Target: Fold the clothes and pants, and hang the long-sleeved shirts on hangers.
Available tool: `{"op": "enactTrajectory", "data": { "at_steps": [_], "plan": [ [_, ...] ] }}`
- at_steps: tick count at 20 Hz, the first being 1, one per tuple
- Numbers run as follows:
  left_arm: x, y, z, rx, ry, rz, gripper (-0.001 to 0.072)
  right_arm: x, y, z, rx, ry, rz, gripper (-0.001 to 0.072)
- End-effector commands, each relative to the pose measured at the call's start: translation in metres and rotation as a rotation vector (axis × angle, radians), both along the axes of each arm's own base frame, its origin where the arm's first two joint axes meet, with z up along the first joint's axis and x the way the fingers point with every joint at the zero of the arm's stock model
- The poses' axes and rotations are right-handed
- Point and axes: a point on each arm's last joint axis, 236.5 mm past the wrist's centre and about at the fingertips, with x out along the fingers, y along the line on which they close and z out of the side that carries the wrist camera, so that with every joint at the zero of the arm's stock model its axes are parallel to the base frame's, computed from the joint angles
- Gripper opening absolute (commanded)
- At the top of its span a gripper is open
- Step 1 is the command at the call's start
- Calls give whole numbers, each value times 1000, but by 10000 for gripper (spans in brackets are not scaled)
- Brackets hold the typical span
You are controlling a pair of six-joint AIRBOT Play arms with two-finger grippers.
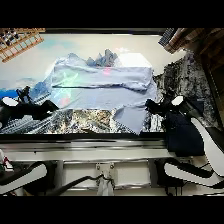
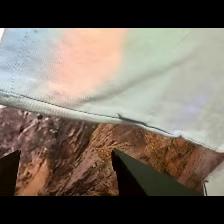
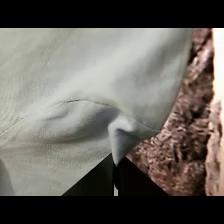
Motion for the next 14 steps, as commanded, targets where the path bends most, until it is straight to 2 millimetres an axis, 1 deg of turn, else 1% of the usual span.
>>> {"op": "enactTrajectory", "data": {
  "at_steps": [1,2,4,5,6,9,10,14],
  "plan": [
    [1,11,-13,3,28,51,564,1,0,1,-1,-7,-2,24],
    [2,16,-14,4,27,68,530,2,0,1,-1,-7,-2,24],
    [6,27,-15,7,26,127,525,3,0,1,-1,-11,-4,24],
    [9,32,-15,12,19,155,482,3,0,1,-1,-11,-4,24],
    [13,34,-15,15,5,168,471,3,0,1,-1,-11,-5,24],
    [26,24,-15,-42,-12,216,459,3,0,2,1,-13,-8,24],
    [30,21,-17,-49,-19,223,403,4,0,2,5,-14,-11,24],
    [44,18,-24,-59,-42,271,392,5,2,3,15,-16,-18,24]
  ]
}}
